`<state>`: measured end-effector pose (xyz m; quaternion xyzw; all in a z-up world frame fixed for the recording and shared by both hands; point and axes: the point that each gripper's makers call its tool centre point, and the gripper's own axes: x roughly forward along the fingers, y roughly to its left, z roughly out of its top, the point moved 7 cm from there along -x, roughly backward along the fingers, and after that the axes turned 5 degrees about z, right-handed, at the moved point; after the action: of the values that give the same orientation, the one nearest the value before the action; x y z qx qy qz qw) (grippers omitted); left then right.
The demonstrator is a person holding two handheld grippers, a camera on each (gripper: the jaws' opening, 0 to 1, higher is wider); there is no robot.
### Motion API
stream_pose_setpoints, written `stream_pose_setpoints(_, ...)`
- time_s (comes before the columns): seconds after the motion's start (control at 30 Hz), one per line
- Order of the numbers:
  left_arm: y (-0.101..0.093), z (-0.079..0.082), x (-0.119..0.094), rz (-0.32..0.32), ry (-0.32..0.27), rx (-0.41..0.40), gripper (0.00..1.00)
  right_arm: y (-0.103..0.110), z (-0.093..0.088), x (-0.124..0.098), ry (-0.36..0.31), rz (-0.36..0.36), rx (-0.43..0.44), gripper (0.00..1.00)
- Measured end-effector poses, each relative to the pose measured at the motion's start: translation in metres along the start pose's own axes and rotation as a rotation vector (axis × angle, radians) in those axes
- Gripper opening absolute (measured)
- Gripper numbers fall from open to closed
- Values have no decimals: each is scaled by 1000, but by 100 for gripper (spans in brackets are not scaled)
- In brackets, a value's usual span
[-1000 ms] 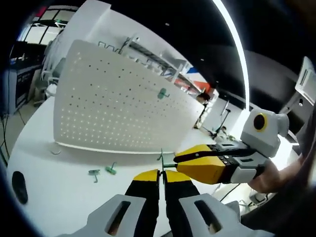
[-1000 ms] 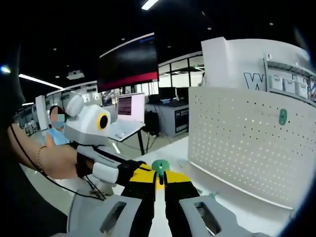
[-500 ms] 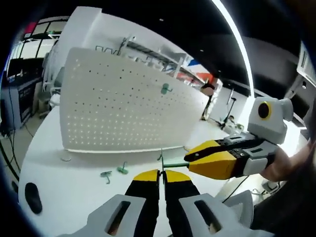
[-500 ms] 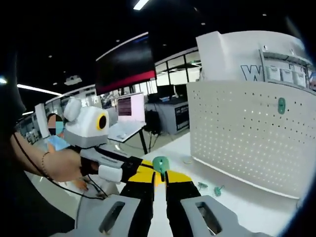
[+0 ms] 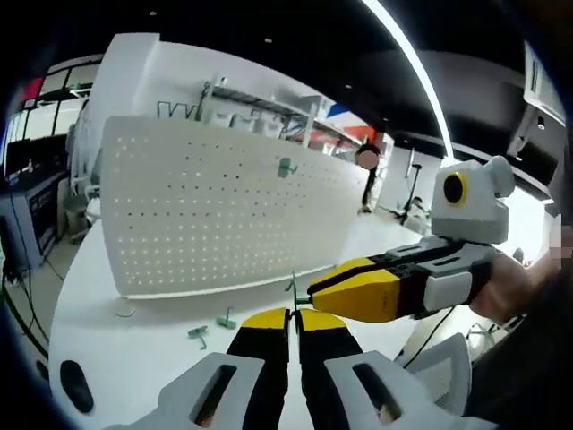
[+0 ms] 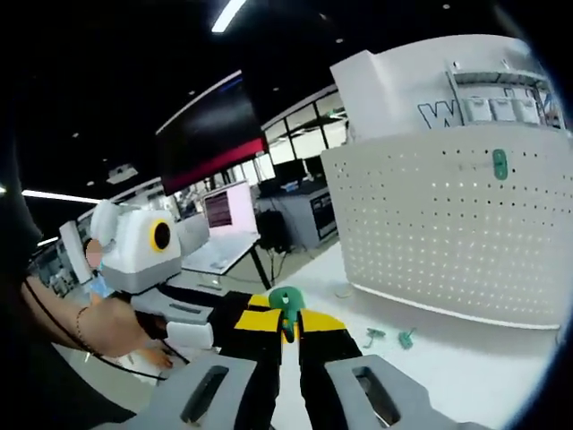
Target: Insert the hook assembly into the mounting plate slot until the hook locks in place.
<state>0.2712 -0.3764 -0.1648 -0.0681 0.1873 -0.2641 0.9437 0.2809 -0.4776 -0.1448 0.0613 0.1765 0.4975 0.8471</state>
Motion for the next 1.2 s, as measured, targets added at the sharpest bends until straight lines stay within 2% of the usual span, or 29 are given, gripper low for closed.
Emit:
stream_pose_setpoints(0.13, 0, 1, 0, 5, -11, 14, 2, -1, 0, 1, -27, 13, 65, 4)
stream_pose_setpoints(0.2, 0, 2, 1, 8, -14, 21, 2, -3, 0, 1, -52, 29, 151, 4)
stream_pose_setpoints(0.3, -1, 3, 1, 21, -10, 70, 2, -5, -2, 1, -49, 28, 166, 4)
stream_pose_setpoints(0.53, -3, 5, 1, 22, -13, 97, 2, -8, -1, 2, -44, 28, 218, 3)
stream_pose_setpoints(0.73, -4, 5, 2, 8, -7, 101, 2, -8, -2, -1, -31, 9, 189, 1)
stream_pose_setpoints(0.87, -5, 6, 4, -9, -16, 90, 3, -8, 0, -3, -26, -22, 112, 0)
stream_pose_setpoints(0.97, -5, 6, 7, -17, -19, 77, 3, -9, 0, -3, -22, -27, 99, 0)
stream_pose_setpoints(1.13, -4, 4, 9, -37, -10, 15, 4, -8, 1, -3, 3, -49, 16, 0)
stream_pose_setpoints(1.2, -4, 3, 9, -40, -10, 18, 5, -8, 1, -2, 1, -50, 16, 0)
